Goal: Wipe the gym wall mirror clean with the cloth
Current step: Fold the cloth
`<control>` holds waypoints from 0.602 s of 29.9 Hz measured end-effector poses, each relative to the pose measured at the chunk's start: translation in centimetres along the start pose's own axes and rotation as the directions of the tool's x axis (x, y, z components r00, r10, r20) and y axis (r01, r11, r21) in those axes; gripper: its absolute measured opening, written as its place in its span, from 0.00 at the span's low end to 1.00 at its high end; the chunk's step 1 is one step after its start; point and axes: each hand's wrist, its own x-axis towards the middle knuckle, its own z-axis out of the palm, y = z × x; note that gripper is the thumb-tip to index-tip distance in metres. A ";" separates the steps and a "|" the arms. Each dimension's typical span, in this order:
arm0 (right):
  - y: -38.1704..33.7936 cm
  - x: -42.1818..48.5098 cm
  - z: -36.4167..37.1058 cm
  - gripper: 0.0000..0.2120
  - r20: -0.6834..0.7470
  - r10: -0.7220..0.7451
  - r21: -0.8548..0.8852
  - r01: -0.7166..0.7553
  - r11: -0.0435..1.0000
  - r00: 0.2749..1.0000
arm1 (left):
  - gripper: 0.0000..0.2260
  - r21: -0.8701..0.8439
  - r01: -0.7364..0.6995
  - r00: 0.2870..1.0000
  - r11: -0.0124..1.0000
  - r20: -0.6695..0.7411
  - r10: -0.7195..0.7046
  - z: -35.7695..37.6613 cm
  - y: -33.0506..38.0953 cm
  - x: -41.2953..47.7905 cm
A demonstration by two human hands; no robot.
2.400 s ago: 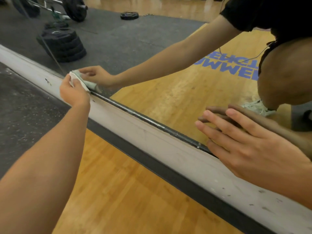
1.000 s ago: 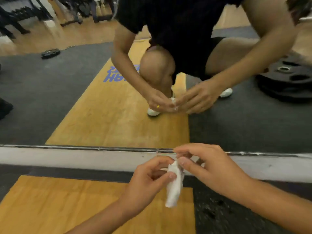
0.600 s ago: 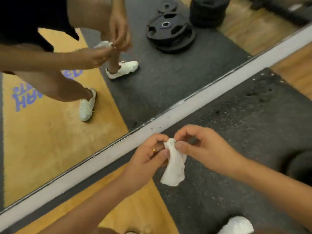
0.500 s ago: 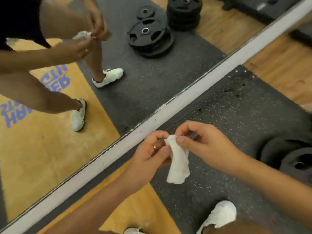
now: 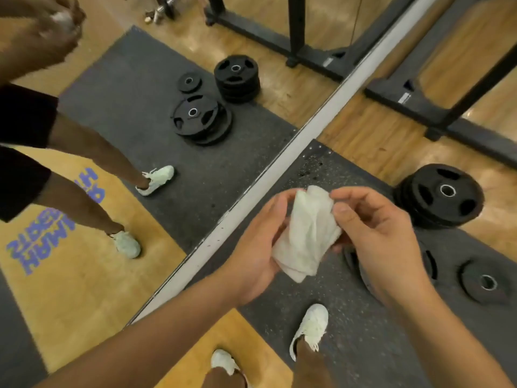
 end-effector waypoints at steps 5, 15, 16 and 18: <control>-6.3 -0.8 -1.7 0.07 -0.061 -0.009 0.119 0.016 0.993 0.998 | 0.21 0.231 -0.251 0.968 0.940 0.066 0.242 3.8 4.9 -1.0; -14.2 -3.1 2.2 0.17 -0.141 0.000 0.286 0.041 0.957 0.990 | 0.15 0.179 -0.313 0.946 0.933 0.142 0.290 4.4 13.0 -3.6; -14.8 -3.4 2.8 0.19 -0.148 -0.011 0.231 0.045 0.972 0.989 | 0.13 0.166 -0.318 0.945 0.934 0.135 0.298 4.5 13.6 -3.9; -15.9 -3.9 4.1 0.22 -0.152 -0.026 0.128 0.046 0.991 0.988 | 0.13 0.165 -0.345 0.934 0.924 0.158 0.321 4.3 14.8 -4.6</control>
